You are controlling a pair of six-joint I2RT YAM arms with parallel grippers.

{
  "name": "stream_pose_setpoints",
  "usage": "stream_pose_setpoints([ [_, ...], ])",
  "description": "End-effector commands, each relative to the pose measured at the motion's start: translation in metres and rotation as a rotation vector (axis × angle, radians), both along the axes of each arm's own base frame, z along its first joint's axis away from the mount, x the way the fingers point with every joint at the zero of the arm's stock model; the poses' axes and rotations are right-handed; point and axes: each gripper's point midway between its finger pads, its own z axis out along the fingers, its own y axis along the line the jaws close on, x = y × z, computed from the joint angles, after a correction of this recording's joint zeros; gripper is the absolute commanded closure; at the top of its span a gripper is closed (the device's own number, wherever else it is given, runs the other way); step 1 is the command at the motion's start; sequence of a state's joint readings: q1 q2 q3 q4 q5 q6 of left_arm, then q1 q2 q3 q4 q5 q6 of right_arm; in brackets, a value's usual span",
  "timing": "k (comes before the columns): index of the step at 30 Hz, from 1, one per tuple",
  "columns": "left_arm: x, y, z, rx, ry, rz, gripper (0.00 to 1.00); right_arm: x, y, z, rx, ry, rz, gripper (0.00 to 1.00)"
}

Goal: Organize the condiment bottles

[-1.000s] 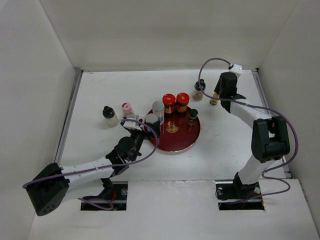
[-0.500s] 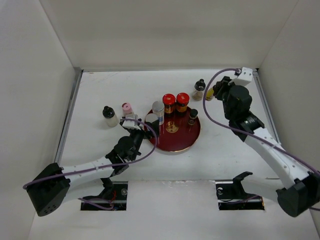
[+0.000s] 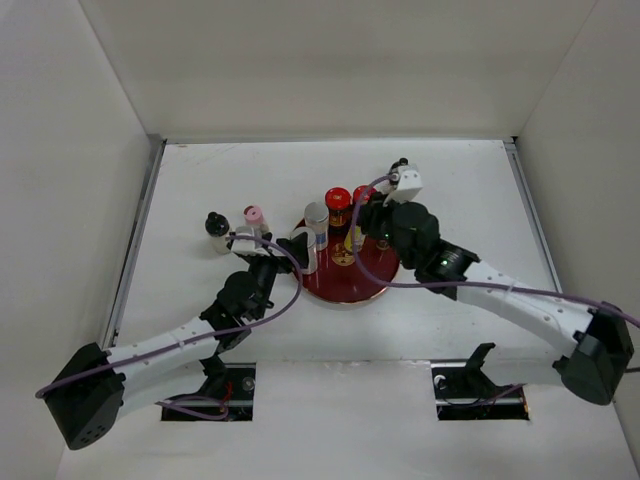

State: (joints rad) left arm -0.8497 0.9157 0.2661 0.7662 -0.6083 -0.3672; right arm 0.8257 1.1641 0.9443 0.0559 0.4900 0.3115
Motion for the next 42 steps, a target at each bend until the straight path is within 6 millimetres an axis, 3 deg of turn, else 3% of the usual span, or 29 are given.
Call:
stream_pose_setpoints([
  [1,0.003,0.008,0.031,-0.082,-0.042,0.035,0.03,0.014,0.026,0.005,0.088,-0.046,0.018,0.71],
  [8,0.007,0.011,0.017,-0.075,-0.015,0.044,0.03,0.045,0.056,-0.038,0.002,-0.037,0.006,0.71],
  [16,0.012,0.014,0.006,-0.058,0.003,0.058,0.03,0.069,0.055,-0.058,-0.123,-0.067,-0.053,0.70],
  [21,0.013,0.014,0.003,-0.066,0.004,0.055,0.03,0.069,0.055,-0.073,-0.152,-0.049,-0.063,0.60],
  [23,0.015,0.016,0.002,-0.067,0.003,0.060,0.03,0.065,0.056,-0.074,-0.152,-0.048,-0.062,0.49],
  [27,0.013,0.016,0.003,-0.074,-0.002,0.056,0.03,0.055,0.051,-0.056,-0.119,-0.068,-0.062,0.35],
  [31,0.011,0.018,0.008,-0.090,-0.013,0.055,0.03,0.041,0.040,-0.011,-0.029,-0.117,-0.043,0.30],
  [34,0.010,0.017,0.008,-0.095,-0.013,0.050,0.03,0.049,0.022,0.007,0.028,-0.118,-0.017,0.43],
  [37,0.011,0.013,0.006,-0.092,-0.005,0.038,0.04,0.079,-0.014,0.003,0.049,-0.060,-0.066,0.72],
  [38,0.010,0.011,0.004,-0.088,-0.002,0.032,0.05,0.093,-0.028,0.000,0.050,-0.043,-0.100,0.74],
  [40,0.009,0.012,0.003,-0.090,-0.001,0.033,0.05,0.119,-0.055,-0.011,0.037,-0.008,-0.168,0.73],
  [42,0.009,0.015,0.005,-0.100,-0.006,0.039,0.05,0.144,-0.078,-0.025,0.011,0.029,-0.234,0.55],
])
